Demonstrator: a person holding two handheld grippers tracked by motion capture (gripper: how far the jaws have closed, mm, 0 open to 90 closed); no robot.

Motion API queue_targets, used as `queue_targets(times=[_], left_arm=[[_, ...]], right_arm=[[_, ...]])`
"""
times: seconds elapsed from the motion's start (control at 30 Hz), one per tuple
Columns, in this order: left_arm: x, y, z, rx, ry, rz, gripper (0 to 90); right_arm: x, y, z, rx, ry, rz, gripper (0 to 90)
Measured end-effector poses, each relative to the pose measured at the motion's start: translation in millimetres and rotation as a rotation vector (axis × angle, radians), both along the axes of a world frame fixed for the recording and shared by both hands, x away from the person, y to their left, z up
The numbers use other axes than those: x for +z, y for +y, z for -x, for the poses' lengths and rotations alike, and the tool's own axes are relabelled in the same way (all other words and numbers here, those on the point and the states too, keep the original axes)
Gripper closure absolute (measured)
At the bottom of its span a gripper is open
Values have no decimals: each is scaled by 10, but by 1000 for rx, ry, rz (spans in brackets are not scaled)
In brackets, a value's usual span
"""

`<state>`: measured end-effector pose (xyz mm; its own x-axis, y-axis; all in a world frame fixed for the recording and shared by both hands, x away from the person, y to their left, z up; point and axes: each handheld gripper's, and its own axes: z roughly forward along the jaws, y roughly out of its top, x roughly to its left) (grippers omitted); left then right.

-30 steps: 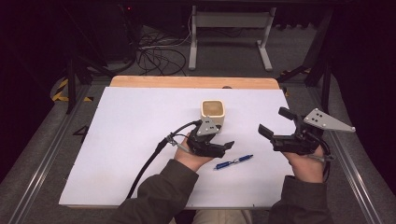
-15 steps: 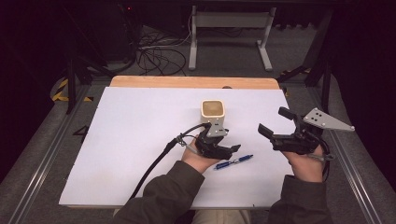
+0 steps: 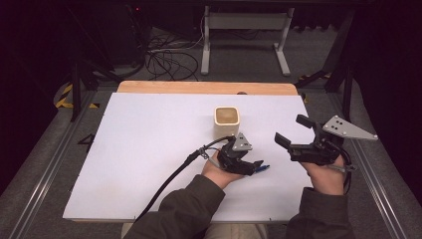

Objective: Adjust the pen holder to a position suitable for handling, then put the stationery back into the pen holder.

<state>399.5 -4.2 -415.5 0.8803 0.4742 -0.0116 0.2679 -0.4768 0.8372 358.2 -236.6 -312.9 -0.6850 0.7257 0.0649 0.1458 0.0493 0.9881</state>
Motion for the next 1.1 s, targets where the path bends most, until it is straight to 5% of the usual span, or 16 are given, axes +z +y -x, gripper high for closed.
queue_targets(times=[0.77,1.1], left_arm=[[-311,-371,-105,28,87,-102,481],[-418,-546,-112,-4,84,-218,590]], right_arm=[[-3,-13,-4,-2,7,-1,17],[-15,14,-21,2,19,6,18]])
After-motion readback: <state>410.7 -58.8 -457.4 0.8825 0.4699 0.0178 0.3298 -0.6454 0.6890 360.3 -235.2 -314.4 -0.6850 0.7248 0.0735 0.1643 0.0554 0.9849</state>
